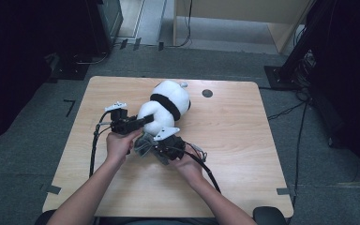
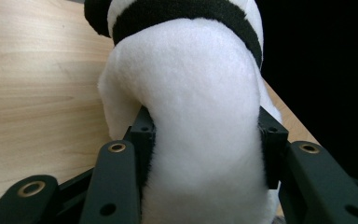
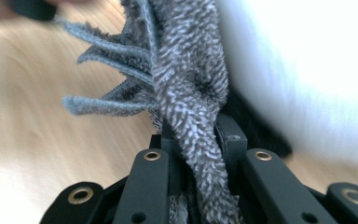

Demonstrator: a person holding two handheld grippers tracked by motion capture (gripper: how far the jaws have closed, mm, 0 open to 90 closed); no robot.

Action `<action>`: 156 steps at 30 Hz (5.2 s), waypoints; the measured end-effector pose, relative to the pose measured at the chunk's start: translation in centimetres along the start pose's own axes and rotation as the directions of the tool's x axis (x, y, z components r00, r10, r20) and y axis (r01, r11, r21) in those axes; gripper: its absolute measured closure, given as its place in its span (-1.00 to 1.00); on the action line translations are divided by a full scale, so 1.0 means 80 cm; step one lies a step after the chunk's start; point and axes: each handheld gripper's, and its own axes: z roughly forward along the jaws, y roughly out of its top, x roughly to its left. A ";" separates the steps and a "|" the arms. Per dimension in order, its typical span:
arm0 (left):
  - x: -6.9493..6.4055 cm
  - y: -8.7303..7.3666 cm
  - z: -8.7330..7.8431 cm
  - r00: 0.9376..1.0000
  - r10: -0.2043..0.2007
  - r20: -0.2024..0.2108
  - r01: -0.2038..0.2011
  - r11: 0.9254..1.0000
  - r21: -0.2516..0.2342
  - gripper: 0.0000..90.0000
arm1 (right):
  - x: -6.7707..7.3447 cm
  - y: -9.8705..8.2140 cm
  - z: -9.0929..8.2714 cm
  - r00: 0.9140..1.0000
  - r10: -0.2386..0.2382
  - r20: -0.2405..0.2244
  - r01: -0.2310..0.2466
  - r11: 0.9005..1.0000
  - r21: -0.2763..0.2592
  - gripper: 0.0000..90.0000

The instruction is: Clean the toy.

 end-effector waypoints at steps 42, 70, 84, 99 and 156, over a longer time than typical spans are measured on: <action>0.000 0.004 -0.007 1.000 0.020 0.024 -0.020 1.000 -0.011 0.24 | -0.047 -0.019 -0.007 0.995 0.084 0.051 -0.085 0.996 0.030 0.76; 0.074 0.026 -0.066 0.997 -0.052 -0.061 0.045 0.993 -0.105 0.25 | -0.149 -0.051 -0.064 0.956 0.270 0.112 -0.262 0.962 -0.078 0.74; 0.123 0.021 -0.060 0.988 -0.095 -0.124 0.087 0.994 -0.067 0.23 | -0.231 -0.096 -0.092 0.888 0.397 0.232 -0.379 0.918 -0.119 0.71; 0.140 0.011 -0.058 0.984 0.050 -0.171 -0.060 0.997 -0.056 -0.24 | -0.260 -0.141 -0.061 0.844 0.465 0.269 -0.451 0.885 -0.114 0.52; 0.060 -0.016 -0.125 0.920 0.305 -0.245 -0.296 0.952 0.074 -0.52 | -0.212 -0.169 -0.157 0.874 0.433 0.220 -0.413 0.901 -0.132 -0.14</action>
